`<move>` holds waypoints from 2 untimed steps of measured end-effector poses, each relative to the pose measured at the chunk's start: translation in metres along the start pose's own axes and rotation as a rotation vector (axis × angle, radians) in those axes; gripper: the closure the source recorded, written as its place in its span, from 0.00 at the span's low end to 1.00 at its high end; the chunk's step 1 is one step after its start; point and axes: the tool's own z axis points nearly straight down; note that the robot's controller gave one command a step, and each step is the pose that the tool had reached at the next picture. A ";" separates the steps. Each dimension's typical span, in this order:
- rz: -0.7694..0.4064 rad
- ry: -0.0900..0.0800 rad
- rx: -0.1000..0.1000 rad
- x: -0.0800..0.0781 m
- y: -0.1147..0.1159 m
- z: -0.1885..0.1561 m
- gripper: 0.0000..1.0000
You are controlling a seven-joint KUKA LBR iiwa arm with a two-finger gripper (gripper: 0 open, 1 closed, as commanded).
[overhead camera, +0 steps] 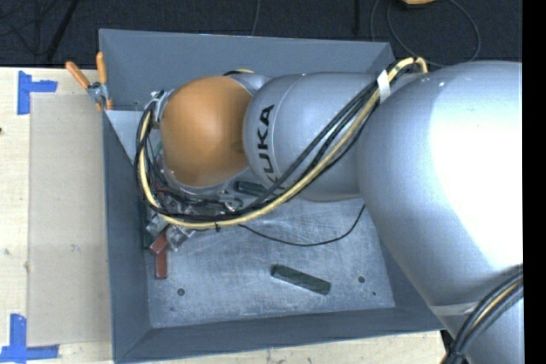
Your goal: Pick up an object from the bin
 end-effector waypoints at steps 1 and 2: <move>0.001 0.000 0.000 0.000 0.000 0.000 1.00; 0.005 0.006 0.000 -0.002 -0.001 -0.018 1.00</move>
Offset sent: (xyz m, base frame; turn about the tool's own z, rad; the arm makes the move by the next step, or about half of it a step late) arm 0.0002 -0.0001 0.0168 0.0000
